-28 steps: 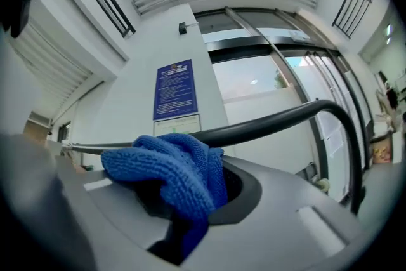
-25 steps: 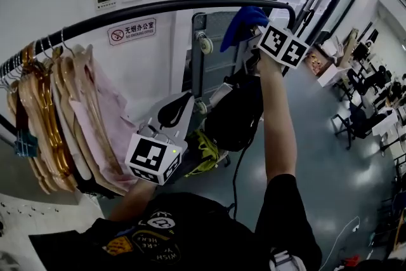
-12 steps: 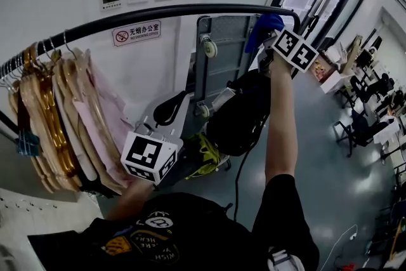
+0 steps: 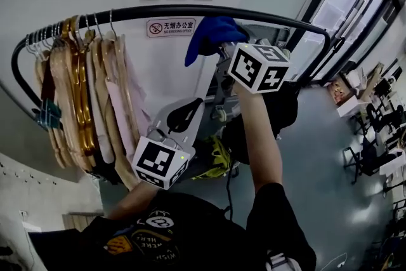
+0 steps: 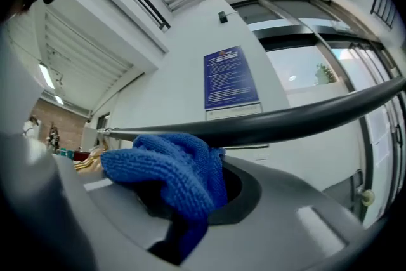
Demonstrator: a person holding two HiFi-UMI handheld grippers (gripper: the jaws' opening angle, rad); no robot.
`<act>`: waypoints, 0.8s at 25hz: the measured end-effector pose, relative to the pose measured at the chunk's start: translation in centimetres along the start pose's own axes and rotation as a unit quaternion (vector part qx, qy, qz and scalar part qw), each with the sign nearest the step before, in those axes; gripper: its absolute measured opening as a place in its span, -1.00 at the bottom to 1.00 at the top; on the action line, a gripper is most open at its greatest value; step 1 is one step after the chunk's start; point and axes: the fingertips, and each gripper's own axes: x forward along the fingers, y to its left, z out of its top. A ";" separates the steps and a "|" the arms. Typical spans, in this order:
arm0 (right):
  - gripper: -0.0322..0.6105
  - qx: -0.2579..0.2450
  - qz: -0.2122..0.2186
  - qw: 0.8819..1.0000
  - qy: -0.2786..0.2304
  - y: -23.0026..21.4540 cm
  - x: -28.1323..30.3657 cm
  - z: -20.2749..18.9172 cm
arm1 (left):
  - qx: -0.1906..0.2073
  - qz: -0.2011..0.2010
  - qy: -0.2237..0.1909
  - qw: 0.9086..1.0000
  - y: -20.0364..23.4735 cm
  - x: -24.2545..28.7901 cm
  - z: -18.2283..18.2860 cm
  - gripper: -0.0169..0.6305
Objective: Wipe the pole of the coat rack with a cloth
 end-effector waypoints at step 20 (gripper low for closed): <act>-0.72 0.001 -0.002 1.000 -0.003 -2.1 -0.1 -0.4 | -0.031 -0.033 -0.007 0.999 -1.0 0.6 -0.6 -0.97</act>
